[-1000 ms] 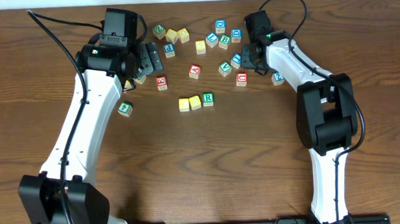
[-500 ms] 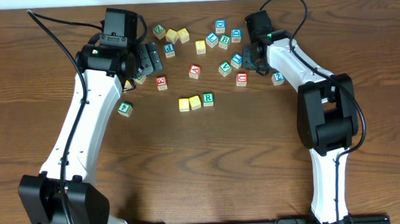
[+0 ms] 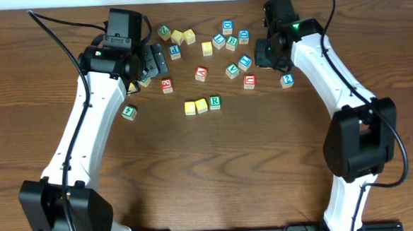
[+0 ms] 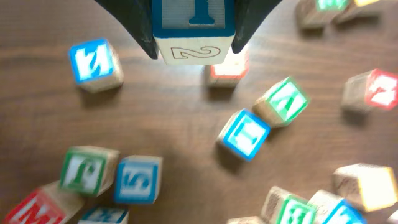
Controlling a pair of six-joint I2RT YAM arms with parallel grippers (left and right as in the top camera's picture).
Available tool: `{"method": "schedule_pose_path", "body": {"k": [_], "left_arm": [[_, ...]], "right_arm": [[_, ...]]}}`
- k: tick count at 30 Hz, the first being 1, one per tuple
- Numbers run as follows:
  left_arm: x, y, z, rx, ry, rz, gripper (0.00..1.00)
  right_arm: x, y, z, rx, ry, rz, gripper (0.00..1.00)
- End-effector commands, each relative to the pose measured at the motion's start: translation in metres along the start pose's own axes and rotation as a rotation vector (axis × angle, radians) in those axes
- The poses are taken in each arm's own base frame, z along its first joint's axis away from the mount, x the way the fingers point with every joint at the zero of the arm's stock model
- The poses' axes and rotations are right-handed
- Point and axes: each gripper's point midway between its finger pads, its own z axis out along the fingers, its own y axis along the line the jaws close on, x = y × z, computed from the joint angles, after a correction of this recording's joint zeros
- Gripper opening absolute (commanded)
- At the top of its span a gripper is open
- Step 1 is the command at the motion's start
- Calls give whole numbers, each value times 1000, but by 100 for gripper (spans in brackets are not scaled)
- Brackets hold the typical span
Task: Spell out CORL
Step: 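Grasp the blue L block with the right gripper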
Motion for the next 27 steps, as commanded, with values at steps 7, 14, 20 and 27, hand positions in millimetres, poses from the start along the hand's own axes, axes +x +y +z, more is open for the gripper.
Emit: {"method": "schedule_pose_path", "body": {"k": [7,14,20,27], "left_arm": [[-1,5,-3,-11,-6,4,98],[-1,5,-3,-11,-6,4,98],[-1,5,-3,-11,-7,4,98],[-1,5,-3,-11,-7,4,98]], "right_arm": [[44,43,-10,-101,145,-101,14],[68,61,-2,-89,181,-170,17],[86,71,18,-99,184,-199,17],[91,83,34,-117,138,-231,20]]}}
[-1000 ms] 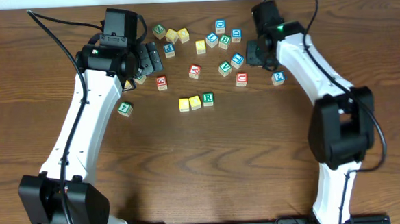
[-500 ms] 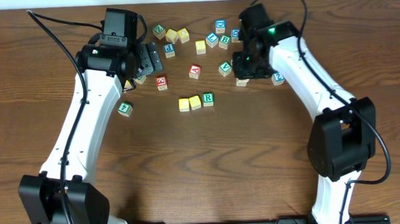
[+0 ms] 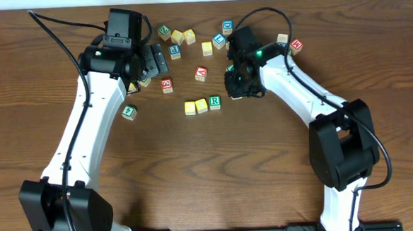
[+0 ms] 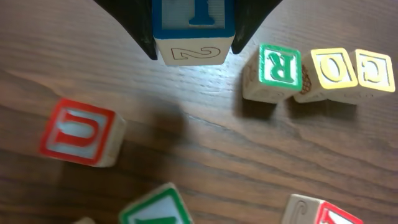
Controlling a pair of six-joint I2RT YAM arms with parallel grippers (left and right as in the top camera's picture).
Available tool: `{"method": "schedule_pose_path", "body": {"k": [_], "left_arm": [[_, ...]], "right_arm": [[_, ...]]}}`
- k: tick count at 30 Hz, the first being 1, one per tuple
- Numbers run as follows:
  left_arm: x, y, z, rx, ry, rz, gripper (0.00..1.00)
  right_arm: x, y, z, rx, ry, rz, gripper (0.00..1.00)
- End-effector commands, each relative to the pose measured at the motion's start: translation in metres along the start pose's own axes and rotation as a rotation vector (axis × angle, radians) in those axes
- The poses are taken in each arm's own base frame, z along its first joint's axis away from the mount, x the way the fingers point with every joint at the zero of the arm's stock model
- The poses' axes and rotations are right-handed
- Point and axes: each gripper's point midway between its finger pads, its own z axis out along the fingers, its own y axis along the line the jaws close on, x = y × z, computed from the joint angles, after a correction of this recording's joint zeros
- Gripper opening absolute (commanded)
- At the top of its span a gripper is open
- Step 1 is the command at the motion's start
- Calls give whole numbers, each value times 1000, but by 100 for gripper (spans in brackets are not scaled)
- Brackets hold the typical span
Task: Spell out CORL
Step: 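Grasp the blue L block with the right gripper, then carry the L block and set it right of the R block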
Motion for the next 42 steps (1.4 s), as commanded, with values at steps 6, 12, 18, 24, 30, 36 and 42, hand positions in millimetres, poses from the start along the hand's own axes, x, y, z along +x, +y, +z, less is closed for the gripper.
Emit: {"method": "schedule_pose_path", "body": {"k": [6,12,18,24,30,36,42], "left_arm": [[-1,5,-3,-11,-6,4,98],[-1,5,-3,-11,-6,4,97],[-1,5,-3,-11,-6,4,98],[-1,5,-3,-11,-6,4,98],[-1,5,-3,-11,-6,4,98],[-1,5,-3,-11,-6,4,98],[-1,5,-3,-11,-6,4,98]], "right_arm": [[6,6,17,50,-47,-14,21],[8,3,26,77,-73,47,21],[10,0,30,101,-80,108,21],[16,1,45,110,-53,111,23],[12,3,50,100,-66,109,27],[12,4,52,99,-67,104,26],[16,6,52,101,-56,97,31]]}}
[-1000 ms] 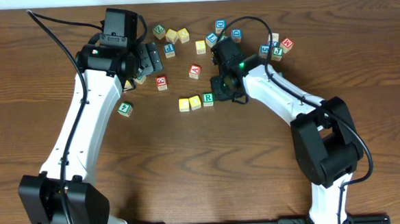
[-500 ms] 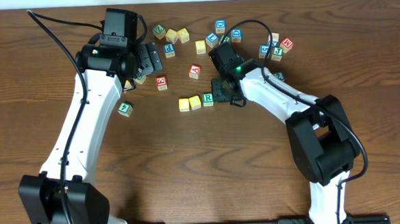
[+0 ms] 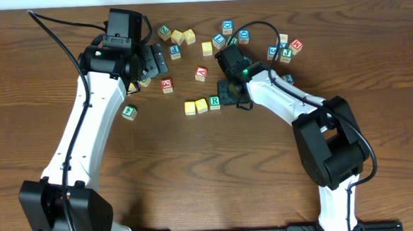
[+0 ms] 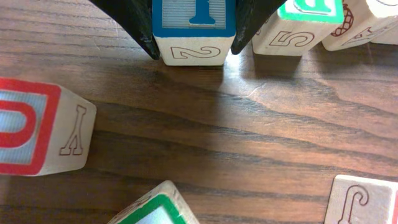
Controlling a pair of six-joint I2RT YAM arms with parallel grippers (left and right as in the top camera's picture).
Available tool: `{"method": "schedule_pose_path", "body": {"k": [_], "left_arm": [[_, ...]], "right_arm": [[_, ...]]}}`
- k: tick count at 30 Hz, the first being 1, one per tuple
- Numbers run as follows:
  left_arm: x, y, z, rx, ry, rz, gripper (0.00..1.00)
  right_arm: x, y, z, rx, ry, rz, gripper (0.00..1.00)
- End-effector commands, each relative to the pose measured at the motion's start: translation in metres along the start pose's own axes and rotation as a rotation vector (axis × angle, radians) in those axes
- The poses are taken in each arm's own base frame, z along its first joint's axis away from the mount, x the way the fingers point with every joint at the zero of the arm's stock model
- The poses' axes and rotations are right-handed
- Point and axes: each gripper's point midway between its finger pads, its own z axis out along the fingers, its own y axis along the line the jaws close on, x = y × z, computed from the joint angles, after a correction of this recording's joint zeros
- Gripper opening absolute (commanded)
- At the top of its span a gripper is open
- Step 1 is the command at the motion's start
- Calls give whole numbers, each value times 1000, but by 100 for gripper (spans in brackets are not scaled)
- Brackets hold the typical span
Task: Spell out CORL
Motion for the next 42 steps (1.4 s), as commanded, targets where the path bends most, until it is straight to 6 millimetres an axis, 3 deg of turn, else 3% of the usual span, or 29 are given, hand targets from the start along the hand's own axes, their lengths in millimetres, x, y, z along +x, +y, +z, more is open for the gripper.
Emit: {"method": "schedule_pose_path", "body": {"k": [1,13,19,27,34,42], "left_arm": [[-1,5,-3,-11,-6,4,98],[-1,5,-3,-11,-6,4,97],[-1,5,-3,-11,-6,4,98],[-1,5,-3,-11,-6,4,98],[-1,5,-3,-11,-6,4,98],[-1,5,-3,-11,-6,4,98]], "right_arm": [[12,3,6,21,25,-11,32],[17,4,6,27,41,-19,45],[2,5,-7,19,10,-7,47],[-28,-14,-31,15,-40,55,48],[-36,-41,-31,11,-26,155,45],[-38,-40,-26,10,-38,152,39]]}}
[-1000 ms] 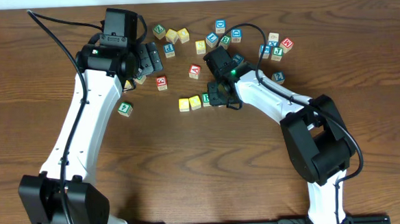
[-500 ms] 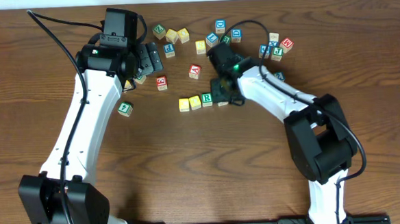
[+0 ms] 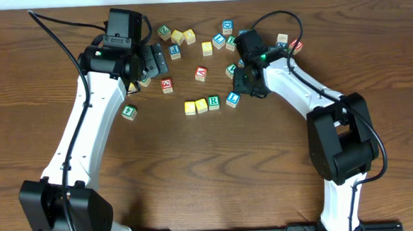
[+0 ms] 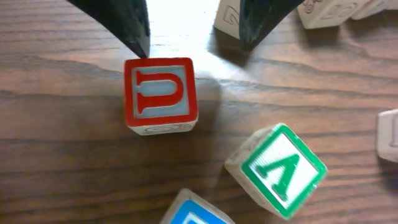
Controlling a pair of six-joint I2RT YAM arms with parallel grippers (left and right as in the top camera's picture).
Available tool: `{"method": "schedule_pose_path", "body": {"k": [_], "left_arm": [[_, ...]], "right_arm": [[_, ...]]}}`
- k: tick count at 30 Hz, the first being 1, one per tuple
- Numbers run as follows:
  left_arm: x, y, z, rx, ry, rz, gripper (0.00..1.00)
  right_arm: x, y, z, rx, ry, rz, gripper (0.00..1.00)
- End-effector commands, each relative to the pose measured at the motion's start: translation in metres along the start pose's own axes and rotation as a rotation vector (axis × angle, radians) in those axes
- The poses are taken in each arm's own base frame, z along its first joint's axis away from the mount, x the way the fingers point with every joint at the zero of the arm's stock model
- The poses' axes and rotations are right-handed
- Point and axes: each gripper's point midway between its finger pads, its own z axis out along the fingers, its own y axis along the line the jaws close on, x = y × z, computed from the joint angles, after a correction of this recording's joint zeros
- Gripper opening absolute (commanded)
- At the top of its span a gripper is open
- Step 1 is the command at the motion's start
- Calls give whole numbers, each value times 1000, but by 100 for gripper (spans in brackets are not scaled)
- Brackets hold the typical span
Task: Spell out CORL
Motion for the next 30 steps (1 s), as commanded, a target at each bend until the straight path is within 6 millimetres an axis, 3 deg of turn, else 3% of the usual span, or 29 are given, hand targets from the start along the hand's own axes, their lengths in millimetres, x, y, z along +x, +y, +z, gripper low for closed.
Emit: {"method": "schedule_pose_path", "body": {"k": [1,9,22,27,30], "left_arm": [[-1,5,-3,-11,-7,4,98],[-1,5,-3,-10,-6,4,98],[-1,5,-3,-11,-6,4,98],[-1,5,-3,-10,-6,4,98],[-1,5,-3,-10,-6,4,98]], "right_arm": [[-11,7,-9,-24,-43,12,37],[-11,-1,13,14,-38,19,30],[-35,-47,11,107,-99,148,31],[-39,-51,11,99,-103,157,32],[-34,-40,12,37,-67,102,32]]}}
